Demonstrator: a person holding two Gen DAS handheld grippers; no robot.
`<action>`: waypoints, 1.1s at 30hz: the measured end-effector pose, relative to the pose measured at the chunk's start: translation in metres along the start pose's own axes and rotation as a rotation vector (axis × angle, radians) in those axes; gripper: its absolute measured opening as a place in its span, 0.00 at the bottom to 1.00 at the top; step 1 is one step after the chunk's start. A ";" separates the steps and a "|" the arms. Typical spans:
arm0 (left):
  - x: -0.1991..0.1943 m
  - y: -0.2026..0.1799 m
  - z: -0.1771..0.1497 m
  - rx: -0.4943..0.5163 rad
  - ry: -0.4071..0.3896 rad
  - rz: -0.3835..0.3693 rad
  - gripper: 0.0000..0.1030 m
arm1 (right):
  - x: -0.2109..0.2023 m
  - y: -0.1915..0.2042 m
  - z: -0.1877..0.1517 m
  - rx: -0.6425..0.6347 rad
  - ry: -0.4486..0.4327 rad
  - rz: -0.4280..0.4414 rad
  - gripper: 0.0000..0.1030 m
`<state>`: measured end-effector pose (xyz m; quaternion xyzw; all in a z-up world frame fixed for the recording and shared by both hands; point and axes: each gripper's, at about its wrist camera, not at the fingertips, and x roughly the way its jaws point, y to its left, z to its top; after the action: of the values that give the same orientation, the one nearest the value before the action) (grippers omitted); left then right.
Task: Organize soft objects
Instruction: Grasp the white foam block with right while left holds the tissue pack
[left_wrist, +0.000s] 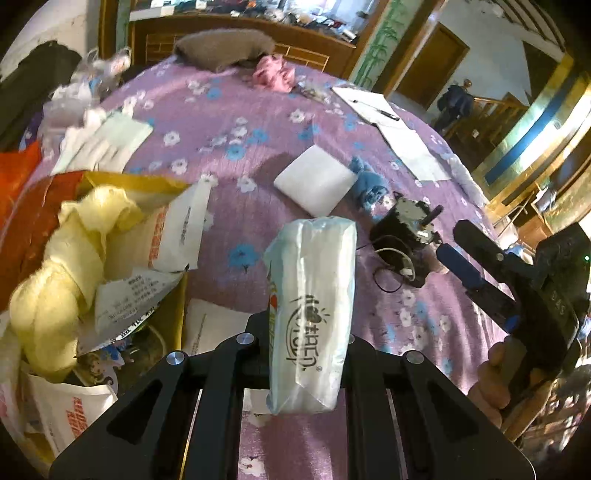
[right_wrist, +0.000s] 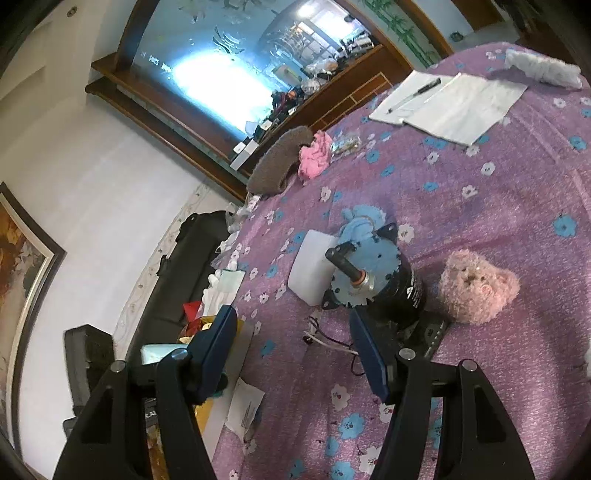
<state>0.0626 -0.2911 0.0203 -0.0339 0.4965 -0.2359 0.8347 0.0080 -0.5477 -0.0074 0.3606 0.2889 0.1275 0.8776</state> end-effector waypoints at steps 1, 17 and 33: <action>-0.002 0.000 -0.001 -0.001 0.002 -0.014 0.11 | 0.000 0.000 0.000 0.002 0.003 0.010 0.62; -0.063 0.031 -0.023 -0.016 -0.067 -0.117 0.11 | 0.092 0.085 0.018 -0.148 0.172 -0.224 0.69; -0.100 0.061 -0.025 0.035 -0.107 -0.218 0.11 | 0.204 0.066 0.032 -0.070 0.135 -0.843 0.72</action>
<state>0.0237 -0.1894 0.0709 -0.0858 0.4404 -0.3318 0.8298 0.1895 -0.4311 -0.0273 0.1719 0.4632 -0.2092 0.8439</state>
